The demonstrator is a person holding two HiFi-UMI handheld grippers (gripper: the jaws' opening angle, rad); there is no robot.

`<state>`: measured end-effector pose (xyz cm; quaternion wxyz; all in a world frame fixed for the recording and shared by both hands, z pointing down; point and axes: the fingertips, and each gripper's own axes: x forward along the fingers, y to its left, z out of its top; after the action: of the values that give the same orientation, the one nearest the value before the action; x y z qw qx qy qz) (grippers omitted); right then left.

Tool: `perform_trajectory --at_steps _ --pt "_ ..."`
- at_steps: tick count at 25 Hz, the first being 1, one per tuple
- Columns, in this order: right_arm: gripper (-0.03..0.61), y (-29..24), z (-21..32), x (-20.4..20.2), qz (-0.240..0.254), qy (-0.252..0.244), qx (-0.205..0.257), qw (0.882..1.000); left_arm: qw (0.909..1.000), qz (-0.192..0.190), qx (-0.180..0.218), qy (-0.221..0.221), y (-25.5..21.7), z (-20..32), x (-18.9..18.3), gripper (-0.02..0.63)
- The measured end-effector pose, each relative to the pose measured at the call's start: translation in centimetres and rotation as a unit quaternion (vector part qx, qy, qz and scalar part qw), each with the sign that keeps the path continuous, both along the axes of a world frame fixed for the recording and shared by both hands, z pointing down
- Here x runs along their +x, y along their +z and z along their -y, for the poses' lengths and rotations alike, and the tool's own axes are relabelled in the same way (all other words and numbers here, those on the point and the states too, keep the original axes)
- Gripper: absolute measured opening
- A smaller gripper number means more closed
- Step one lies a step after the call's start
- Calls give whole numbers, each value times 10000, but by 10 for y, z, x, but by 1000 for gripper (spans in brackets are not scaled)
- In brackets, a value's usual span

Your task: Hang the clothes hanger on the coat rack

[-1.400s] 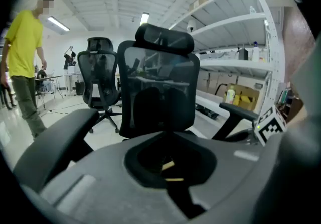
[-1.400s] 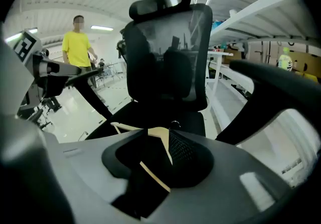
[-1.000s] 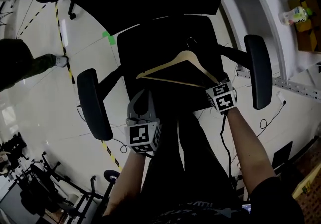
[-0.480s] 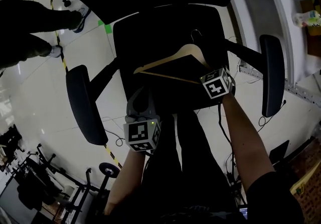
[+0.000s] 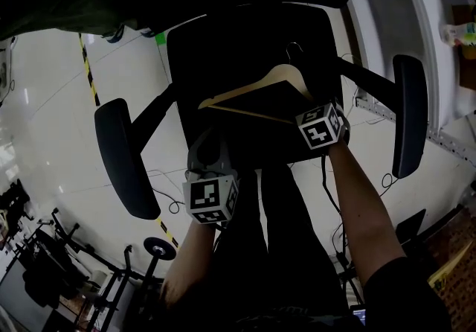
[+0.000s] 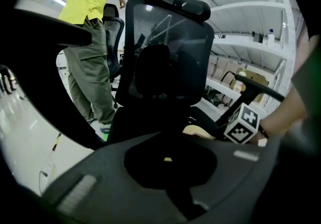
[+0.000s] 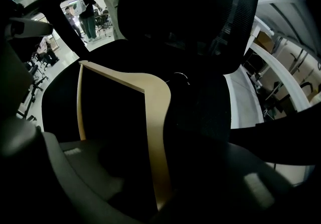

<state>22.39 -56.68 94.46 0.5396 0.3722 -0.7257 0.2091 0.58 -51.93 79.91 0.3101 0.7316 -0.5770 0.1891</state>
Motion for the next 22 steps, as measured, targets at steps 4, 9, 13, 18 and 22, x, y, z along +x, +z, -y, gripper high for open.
perform_trajectory --at_steps 4,9,13,18,22 --pt "98 2 -8 -7 -123 -307 94 9994 10000 -31 14 36 -2 1 5 5" --pt "97 -2 -8 -11 -132 -441 215 9987 10000 -73 45 5 -5 -1 2 5" --pt "97 -12 -16 -10 -206 -391 497 9978 9999 -88 77 34 -8 -3 3 5" --pt "97 -28 -21 -13 -42 -331 738 9967 9997 -137 179 -42 -15 -2 1 5" --pt "97 -50 -16 -21 111 -351 1035 9939 9995 -117 295 -69 -23 0 -2 5"
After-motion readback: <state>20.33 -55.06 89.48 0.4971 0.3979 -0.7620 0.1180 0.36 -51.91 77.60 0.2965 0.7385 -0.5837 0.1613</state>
